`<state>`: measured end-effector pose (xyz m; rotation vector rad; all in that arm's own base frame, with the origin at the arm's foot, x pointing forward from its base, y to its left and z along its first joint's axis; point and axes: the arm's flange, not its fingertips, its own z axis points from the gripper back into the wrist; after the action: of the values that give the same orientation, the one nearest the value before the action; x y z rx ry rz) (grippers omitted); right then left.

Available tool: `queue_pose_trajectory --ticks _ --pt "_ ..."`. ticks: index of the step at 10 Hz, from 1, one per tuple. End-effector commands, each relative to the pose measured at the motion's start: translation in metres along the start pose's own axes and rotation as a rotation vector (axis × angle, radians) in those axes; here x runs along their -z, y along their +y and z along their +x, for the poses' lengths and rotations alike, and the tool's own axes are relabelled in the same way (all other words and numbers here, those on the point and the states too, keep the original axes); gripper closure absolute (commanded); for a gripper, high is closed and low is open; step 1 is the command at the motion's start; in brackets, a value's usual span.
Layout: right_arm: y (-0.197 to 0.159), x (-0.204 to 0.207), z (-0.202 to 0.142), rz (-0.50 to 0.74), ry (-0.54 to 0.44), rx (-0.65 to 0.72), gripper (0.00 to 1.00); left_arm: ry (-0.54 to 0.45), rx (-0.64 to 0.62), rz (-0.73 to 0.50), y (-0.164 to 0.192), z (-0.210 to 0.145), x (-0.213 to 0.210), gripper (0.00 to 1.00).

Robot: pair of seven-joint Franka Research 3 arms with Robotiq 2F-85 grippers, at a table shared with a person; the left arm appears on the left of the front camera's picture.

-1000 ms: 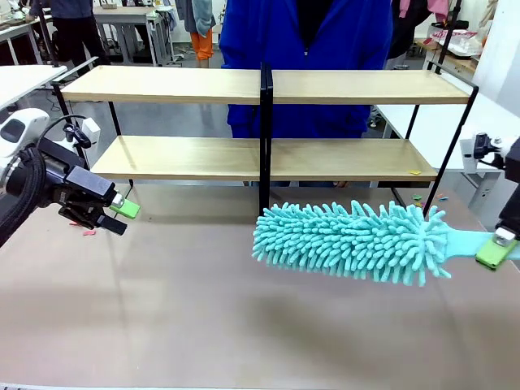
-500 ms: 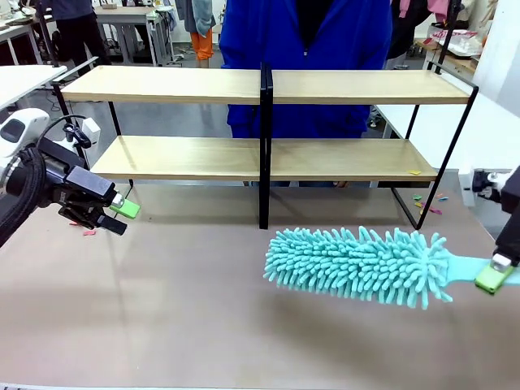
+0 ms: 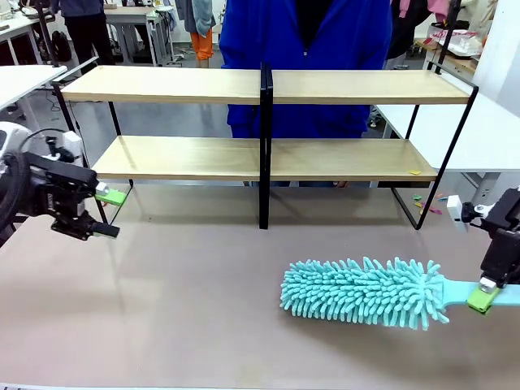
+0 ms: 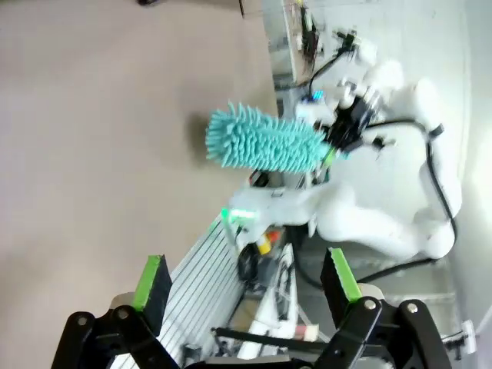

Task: Clean the shelves.
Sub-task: Place the Duster on the table.

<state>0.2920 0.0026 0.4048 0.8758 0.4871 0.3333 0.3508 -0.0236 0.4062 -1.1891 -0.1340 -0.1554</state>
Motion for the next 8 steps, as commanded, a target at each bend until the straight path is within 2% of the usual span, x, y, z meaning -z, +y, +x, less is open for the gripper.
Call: queue_pose_trajectory --ticks 1,3,4,5,6,7,8 --pt "-0.003 -0.006 0.007 -0.025 -0.004 -0.003 0.88 -0.114 -0.120 -0.071 0.014 -0.002 -0.013 0.00" --pt "-0.008 -0.009 0.011 -0.033 0.007 0.011 0.88 -0.131 -0.147 -0.058 0.015 0.003 -0.020 0.00" --pt "-0.011 -0.010 0.013 -0.040 0.016 0.027 0.88 -0.097 -0.120 -0.039 0.025 0.001 -0.025 0.00" --pt "-0.014 -0.012 0.014 -0.059 0.012 0.054 0.65 -0.097 -0.120 -0.039 0.025 0.001 -0.025 0.00" --pt "-0.019 -0.022 0.014 -0.119 -0.010 0.089 0.29 -0.097 -0.120 -0.039 0.025 0.001 -0.025 0.00" --pt "-0.025 -0.040 0.011 -0.160 -0.085 0.136 0.06 -0.097 -0.120 -0.039 0.025 0.001 -0.025 0.00" --pt "-0.031 -0.063 0.004 -0.230 -0.180 0.193 0.00 -0.097 -0.120 -0.039 0.025 0.001 -0.025 0.00"
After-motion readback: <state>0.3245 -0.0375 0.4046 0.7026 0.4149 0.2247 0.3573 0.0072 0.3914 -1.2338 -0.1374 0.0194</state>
